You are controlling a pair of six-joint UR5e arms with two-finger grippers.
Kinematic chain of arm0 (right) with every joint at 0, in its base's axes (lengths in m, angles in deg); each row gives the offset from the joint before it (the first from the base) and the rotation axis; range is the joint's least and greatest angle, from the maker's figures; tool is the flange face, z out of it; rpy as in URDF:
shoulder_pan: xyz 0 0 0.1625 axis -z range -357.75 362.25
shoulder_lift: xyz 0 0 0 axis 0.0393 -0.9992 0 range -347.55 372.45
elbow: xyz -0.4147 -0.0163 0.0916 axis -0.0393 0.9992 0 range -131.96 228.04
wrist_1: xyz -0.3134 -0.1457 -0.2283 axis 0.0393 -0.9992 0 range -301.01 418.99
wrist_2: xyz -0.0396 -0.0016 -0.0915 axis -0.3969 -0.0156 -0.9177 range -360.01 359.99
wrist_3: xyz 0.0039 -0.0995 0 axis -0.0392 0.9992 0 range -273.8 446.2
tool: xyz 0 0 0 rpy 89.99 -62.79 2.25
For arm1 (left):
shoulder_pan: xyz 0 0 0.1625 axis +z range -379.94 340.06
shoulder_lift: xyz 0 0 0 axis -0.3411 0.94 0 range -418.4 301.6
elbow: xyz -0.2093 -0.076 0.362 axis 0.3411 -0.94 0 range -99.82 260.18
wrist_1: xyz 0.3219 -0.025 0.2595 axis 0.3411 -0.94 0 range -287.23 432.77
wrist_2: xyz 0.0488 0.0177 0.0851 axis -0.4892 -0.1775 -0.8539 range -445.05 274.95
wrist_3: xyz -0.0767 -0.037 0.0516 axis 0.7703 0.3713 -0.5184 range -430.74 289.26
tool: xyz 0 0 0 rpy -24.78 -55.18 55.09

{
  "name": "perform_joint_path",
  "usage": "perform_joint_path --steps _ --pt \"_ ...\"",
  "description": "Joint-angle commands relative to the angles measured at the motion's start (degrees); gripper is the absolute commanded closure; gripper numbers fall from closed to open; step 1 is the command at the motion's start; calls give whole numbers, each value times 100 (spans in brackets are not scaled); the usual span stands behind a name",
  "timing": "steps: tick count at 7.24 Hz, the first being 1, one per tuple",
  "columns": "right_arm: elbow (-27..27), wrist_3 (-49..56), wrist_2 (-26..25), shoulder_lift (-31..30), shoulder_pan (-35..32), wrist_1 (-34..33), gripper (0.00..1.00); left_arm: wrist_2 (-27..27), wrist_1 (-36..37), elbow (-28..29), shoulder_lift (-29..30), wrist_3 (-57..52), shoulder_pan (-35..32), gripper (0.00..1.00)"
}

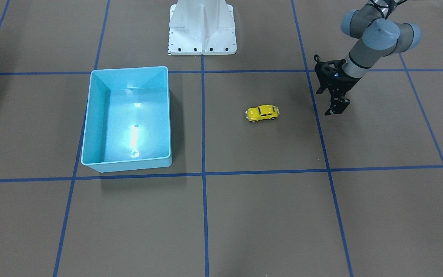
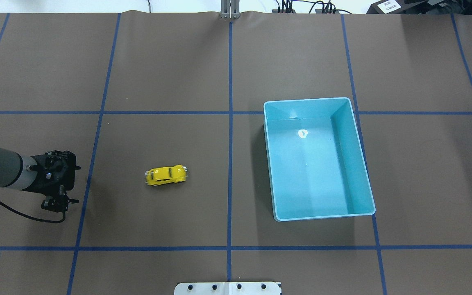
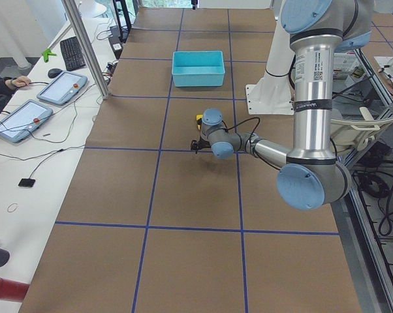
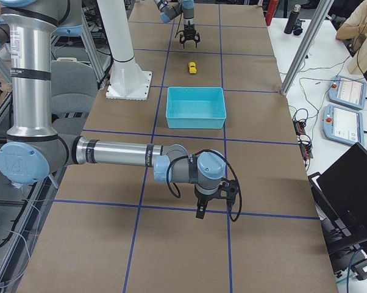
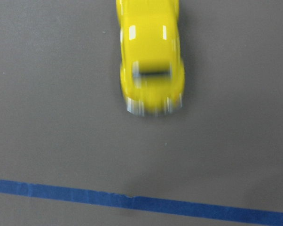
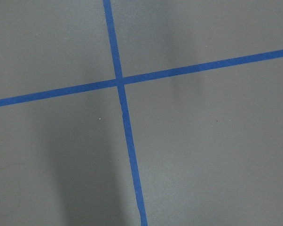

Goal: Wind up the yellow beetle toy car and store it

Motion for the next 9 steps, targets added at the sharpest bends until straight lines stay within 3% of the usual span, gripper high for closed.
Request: perform_joint_path --steps 1,6,9 --pt "0 0 0 1 0 0 0 186 -17 62 -1 0 -281 1" --pt "-26 9 0 18 9 0 0 985 -316 247 -141 87 -853 1" --pt "-62 35 253 27 9 482 0 1119 -37 185 95 1515 -1108 0"
